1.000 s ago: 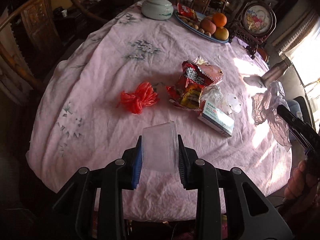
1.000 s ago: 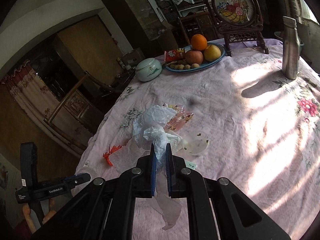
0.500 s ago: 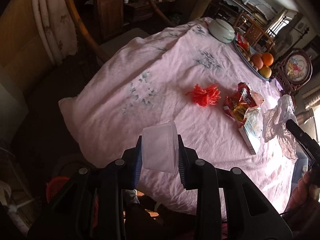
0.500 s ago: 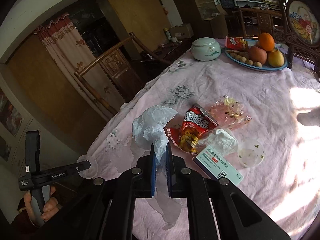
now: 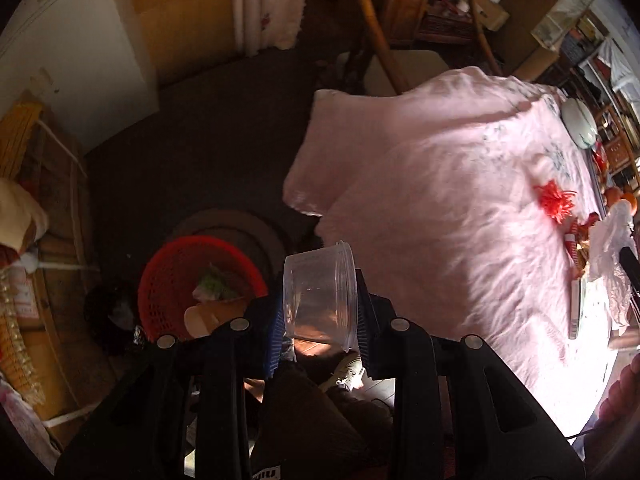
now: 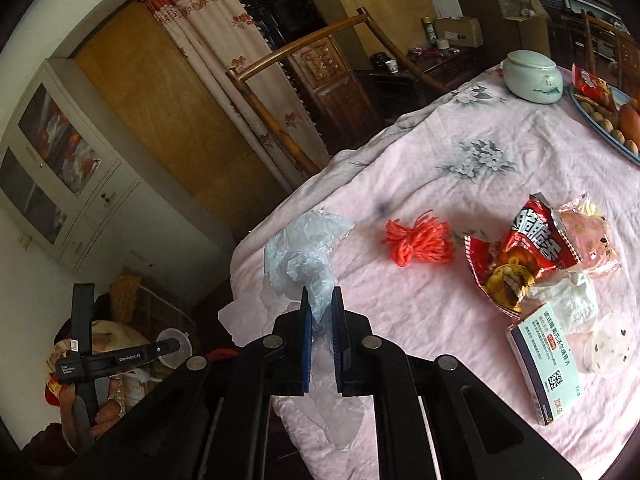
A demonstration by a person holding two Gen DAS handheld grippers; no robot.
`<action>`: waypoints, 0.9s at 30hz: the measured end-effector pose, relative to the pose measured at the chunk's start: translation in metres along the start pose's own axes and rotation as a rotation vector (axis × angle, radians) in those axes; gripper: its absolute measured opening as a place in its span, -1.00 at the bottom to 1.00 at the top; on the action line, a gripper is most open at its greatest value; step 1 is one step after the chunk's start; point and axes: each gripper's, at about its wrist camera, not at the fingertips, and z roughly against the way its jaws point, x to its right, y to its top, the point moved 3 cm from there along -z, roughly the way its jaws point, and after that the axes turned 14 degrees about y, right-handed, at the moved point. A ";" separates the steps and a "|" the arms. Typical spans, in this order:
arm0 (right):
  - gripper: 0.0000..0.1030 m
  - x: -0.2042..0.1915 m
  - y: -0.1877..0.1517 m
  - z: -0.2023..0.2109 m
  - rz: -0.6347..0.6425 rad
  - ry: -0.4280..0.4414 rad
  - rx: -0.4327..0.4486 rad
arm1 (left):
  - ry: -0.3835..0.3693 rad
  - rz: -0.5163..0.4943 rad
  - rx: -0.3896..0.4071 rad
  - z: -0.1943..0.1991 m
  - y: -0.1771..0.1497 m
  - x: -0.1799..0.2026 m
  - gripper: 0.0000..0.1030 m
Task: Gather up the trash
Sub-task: 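Open the left tool over the basket to drop the plastic cup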
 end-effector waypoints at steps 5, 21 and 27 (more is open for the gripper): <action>-0.81 -0.018 0.000 -0.001 0.036 -0.001 -0.006 | 0.049 0.070 -0.059 -0.020 -0.013 -0.044 -0.39; -0.81 -0.051 -0.015 -0.030 0.084 0.035 -0.085 | 0.080 0.245 -0.134 -0.040 -0.018 -0.097 0.44; -0.81 -0.067 -0.021 -0.053 0.118 0.081 -0.152 | 0.090 0.266 -0.126 -0.035 -0.023 -0.105 0.51</action>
